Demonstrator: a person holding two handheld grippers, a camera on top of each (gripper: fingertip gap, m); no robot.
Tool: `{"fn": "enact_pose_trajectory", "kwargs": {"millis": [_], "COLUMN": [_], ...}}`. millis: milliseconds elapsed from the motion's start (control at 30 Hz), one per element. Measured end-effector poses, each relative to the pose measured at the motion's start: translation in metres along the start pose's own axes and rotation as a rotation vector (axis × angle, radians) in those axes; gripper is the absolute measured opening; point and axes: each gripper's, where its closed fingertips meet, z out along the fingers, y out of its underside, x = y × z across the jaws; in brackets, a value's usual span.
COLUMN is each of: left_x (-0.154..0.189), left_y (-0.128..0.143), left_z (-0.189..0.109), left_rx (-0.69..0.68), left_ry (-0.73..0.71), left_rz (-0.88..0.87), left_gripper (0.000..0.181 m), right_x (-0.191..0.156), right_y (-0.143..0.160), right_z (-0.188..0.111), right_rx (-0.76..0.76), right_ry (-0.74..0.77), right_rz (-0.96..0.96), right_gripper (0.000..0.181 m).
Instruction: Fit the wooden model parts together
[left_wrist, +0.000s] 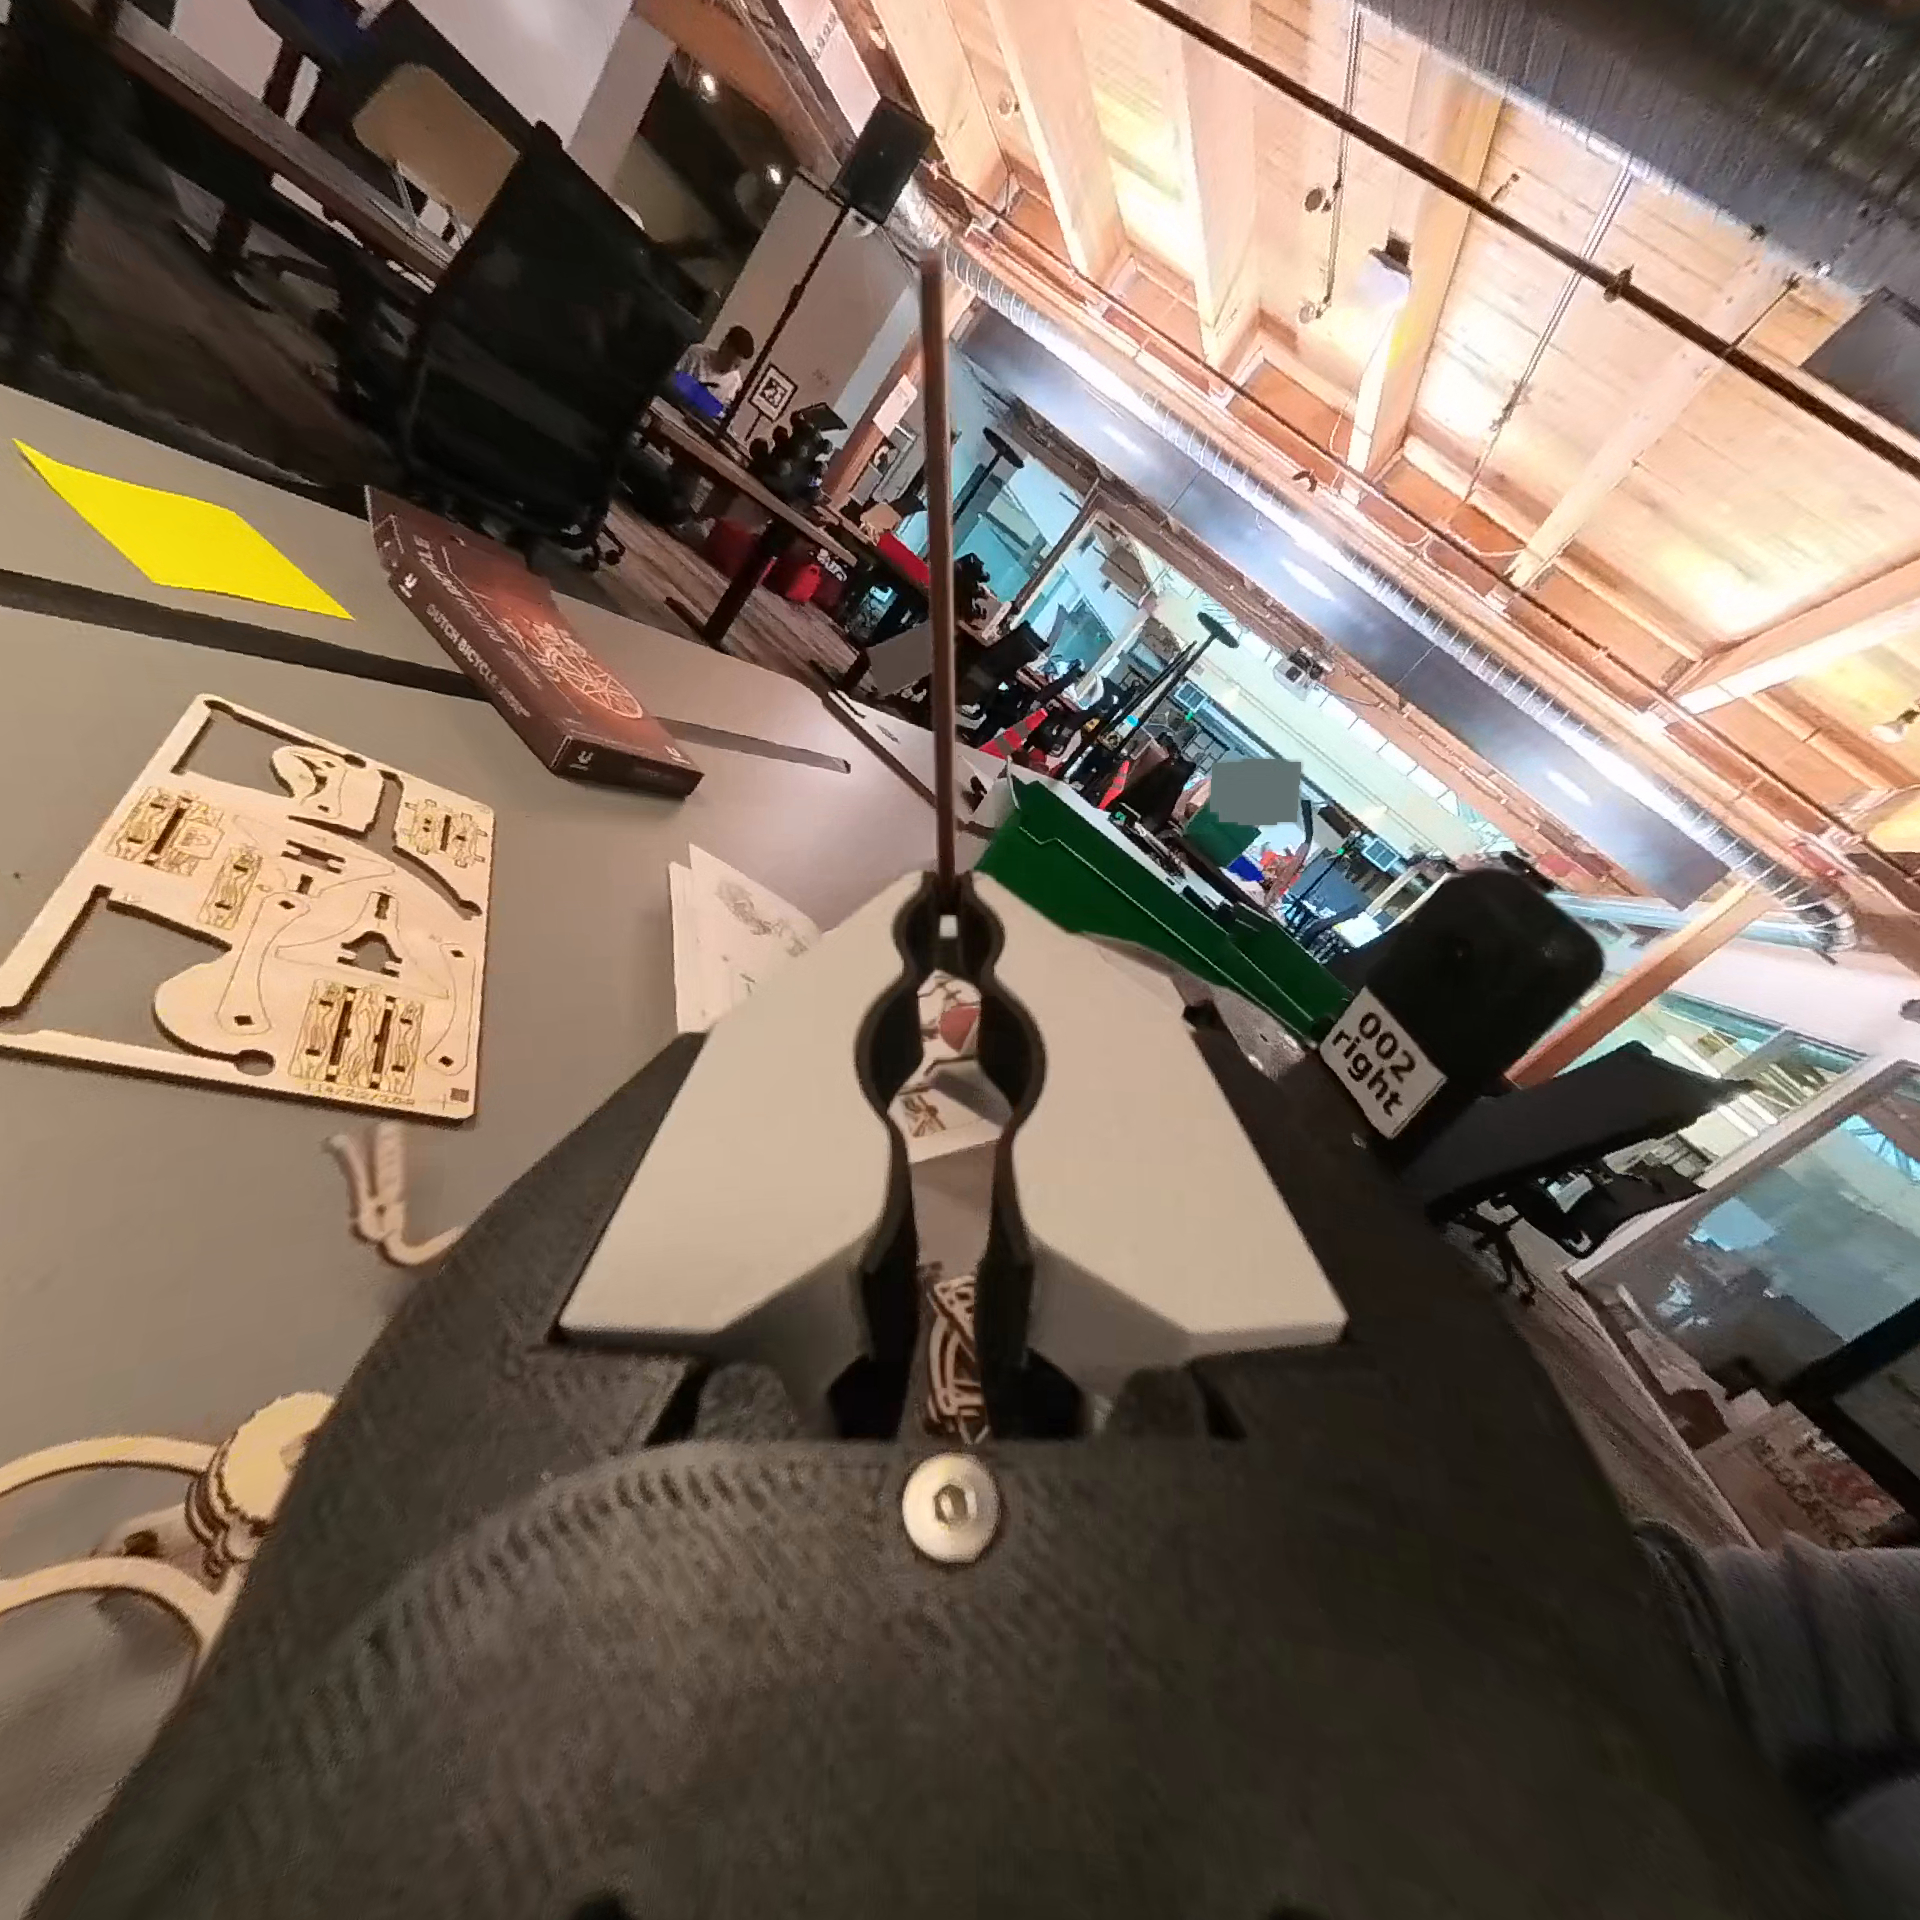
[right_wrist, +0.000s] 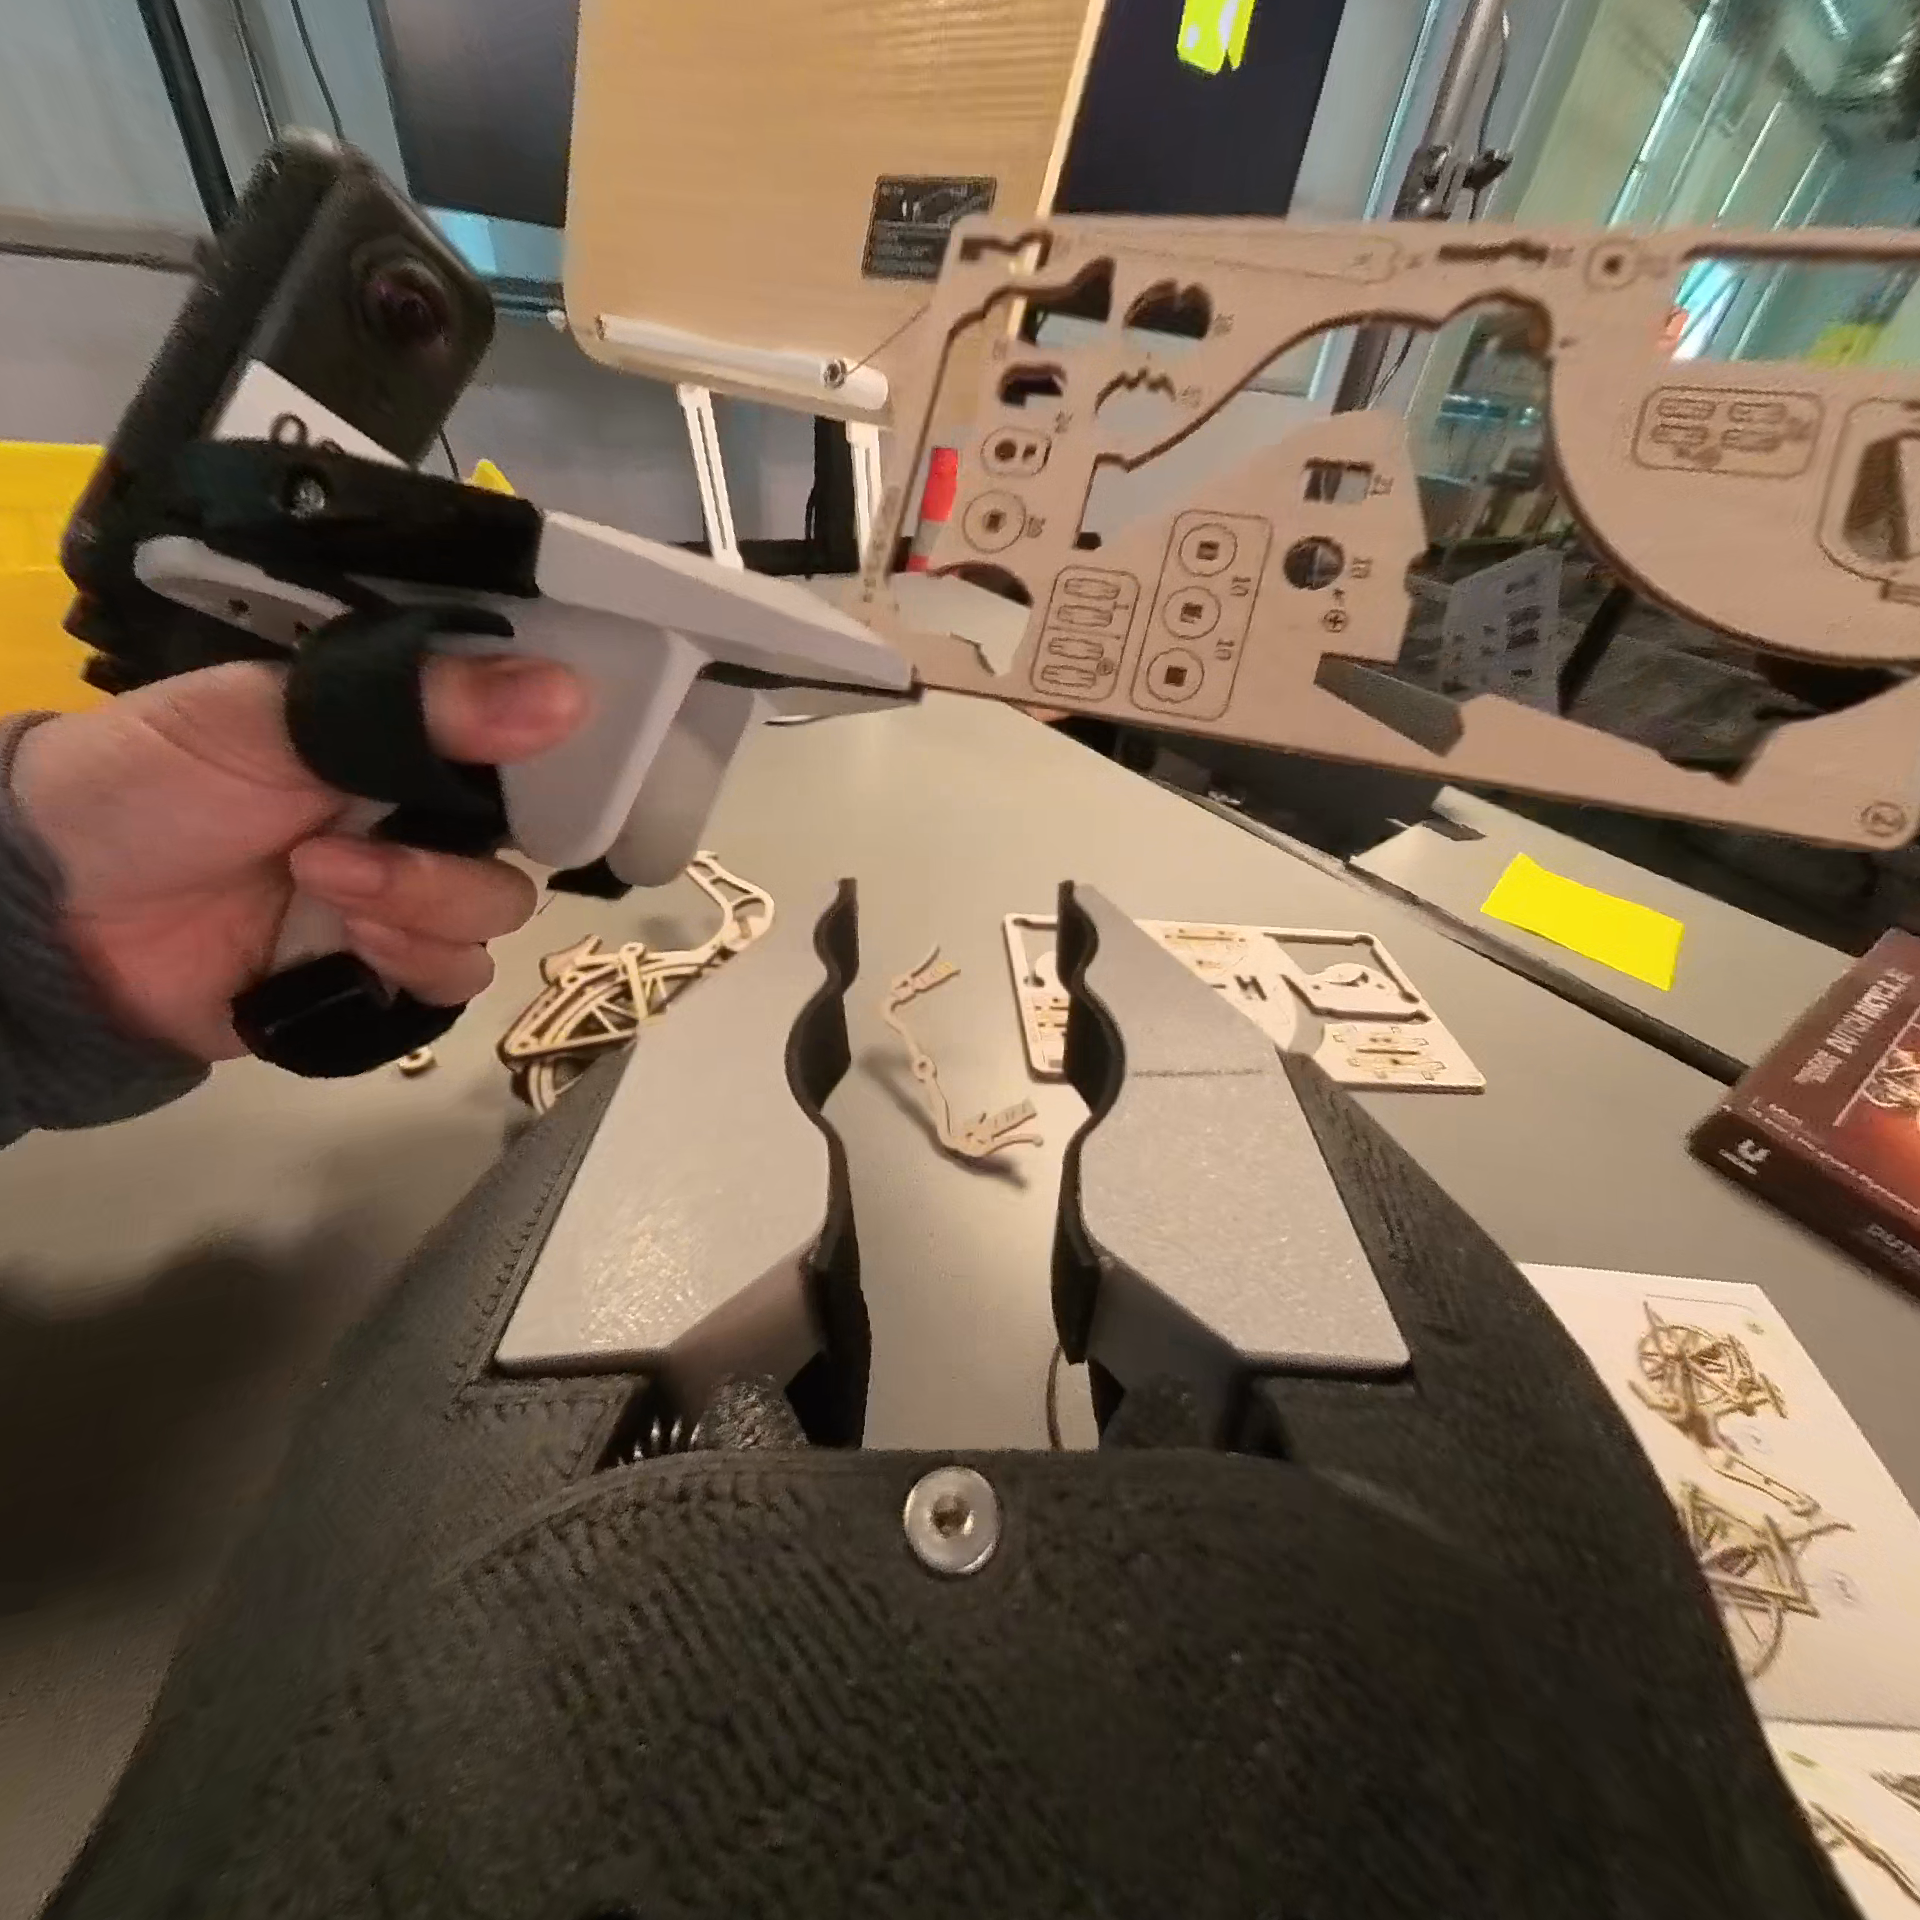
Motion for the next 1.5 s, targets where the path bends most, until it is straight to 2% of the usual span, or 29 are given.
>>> {"fn": "enact_pose_trajectory", "kwargs": {"millis": [100,200,400,533,600,700,800,867,967,1067,1167,1367,1500], "left_x": [-0.012,-0.051,-0.132,-0.144,-0.144,-0.13,-0.09,-0.057,-0.02,-0.017,-0.022,-0.028,-0.024], "left_y": [-0.011,-0.027,-0.034,-0.043,-0.044,-0.053,-0.07,-0.073,-0.061,-0.046,-0.043,-0.045,-0.047], "left_z": [-0.009,-0.032,-0.082,-0.096,-0.099,-0.1,-0.086,-0.07,-0.046,-0.034,-0.034,-0.039,-0.04], "left_rx": [0.026,0.017,-0.107,-0.123,-0.123,-0.094,-0.005,0.078,0.145,0.105,0.096,0.147,0.19], "left_ry": [-0.054,-0.235,-0.586,-0.709,-0.757,-0.813,-0.771,-0.678,-0.511,-0.477,-0.47,-0.43,-0.415], "left_rz": [0.005,0.012,0.004,0.068,0.12,0.283,0.494,0.592,0.661,0.688,0.656,0.535,0.52], "left_gripper": [0.001,0.002,0.002,0.012,0.035,0.051,0.061,0.062,0.061,0.061,0.061,0.061,0.061], "right_x": [0.004,0.017,0.032,0.043,0.054,0.077,0.099,0.112,0.114,0.115,0.117,0.125,0.129], "right_y": [0.002,-0.001,-0.002,-0.008,-0.013,-0.018,-0.004,0.015,0.064,0.1,0.119,0.131,0.132], "right_z": [-0.001,-0.005,-0.011,-0.02,-0.029,-0.049,-0.065,-0.073,-0.071,-0.069,-0.073,-0.073,-0.075], "right_rx": [-0.018,0.002,0.016,0.039,0.061,0.095,-0.007,-0.13,-0.389,-0.516,-0.586,-0.625,-0.62], "right_ry": [0.032,0.098,0.159,0.214,0.273,0.386,0.464,0.492,0.41,0.355,0.334,0.203,0.026], "right_rz": [-0.034,-0.029,-0.003,-0.029,-0.055,-0.083,-0.102,-0.095,0.045,0.171,0.209,0.178,0.119], "right_gripper": [0.034,0.025,0.023,0.022,0.022,0.023,0.024,0.024,0.034,0.045,0.048,0.048,0.048]}}
